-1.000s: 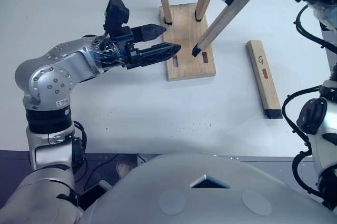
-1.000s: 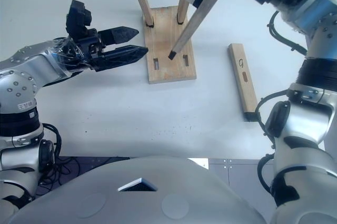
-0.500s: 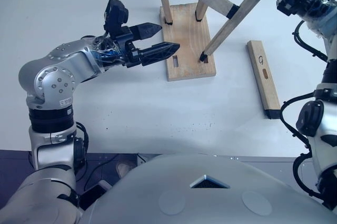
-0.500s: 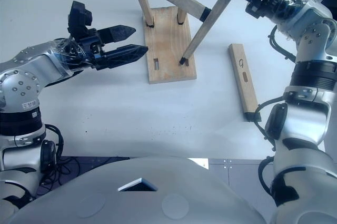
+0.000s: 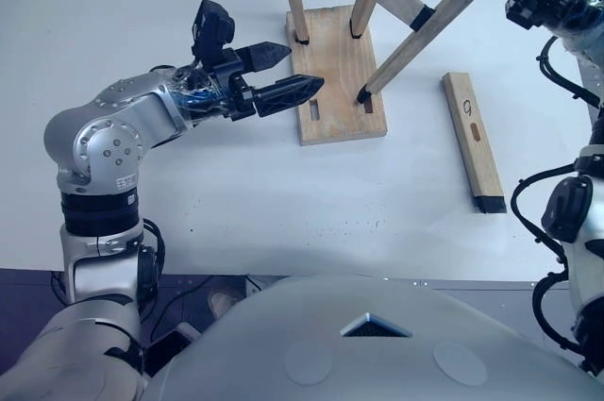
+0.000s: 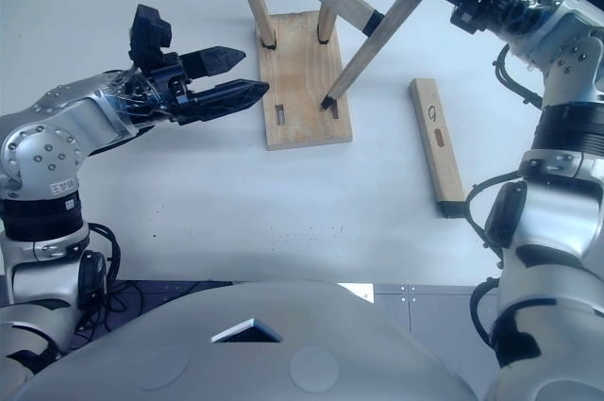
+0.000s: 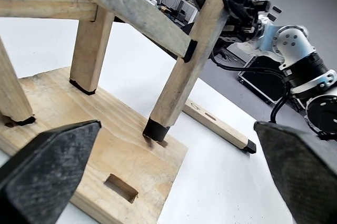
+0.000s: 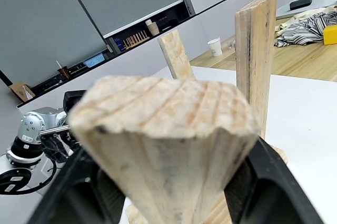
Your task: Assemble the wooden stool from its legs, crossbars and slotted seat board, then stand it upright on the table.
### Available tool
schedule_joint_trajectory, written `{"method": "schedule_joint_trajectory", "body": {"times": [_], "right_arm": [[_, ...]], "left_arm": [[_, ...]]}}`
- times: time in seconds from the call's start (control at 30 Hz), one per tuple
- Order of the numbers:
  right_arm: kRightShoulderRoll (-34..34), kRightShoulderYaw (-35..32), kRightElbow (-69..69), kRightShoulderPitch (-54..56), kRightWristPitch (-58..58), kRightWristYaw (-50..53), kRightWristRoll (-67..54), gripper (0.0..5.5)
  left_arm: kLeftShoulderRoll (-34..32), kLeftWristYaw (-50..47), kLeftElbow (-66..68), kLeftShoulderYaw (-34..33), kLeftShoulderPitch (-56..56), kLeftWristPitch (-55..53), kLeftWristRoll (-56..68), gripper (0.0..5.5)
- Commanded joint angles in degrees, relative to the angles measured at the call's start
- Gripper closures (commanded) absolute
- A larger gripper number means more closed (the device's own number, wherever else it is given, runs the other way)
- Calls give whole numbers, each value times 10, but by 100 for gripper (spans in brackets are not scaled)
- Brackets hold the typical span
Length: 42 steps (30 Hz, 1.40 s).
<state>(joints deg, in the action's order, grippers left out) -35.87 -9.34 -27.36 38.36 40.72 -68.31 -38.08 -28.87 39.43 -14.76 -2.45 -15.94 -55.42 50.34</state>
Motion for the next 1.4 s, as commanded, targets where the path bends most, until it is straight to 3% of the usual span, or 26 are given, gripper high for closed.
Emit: {"method": "schedule_joint_trajectory", "body": {"times": [0.03,0.77,1.4], "right_arm": [[-10,9,-7,0,2,1,23,343],[-52,72,-73,79,-32,-73,93,343],[-38,47,-107,118,6,-100,98,343]], "left_arm": [[2,-8,1,-4,-4,5,-9,10],[38,-38,1,-8,10,19,-24,10],[55,-50,-1,-11,21,29,-23,10]]}}
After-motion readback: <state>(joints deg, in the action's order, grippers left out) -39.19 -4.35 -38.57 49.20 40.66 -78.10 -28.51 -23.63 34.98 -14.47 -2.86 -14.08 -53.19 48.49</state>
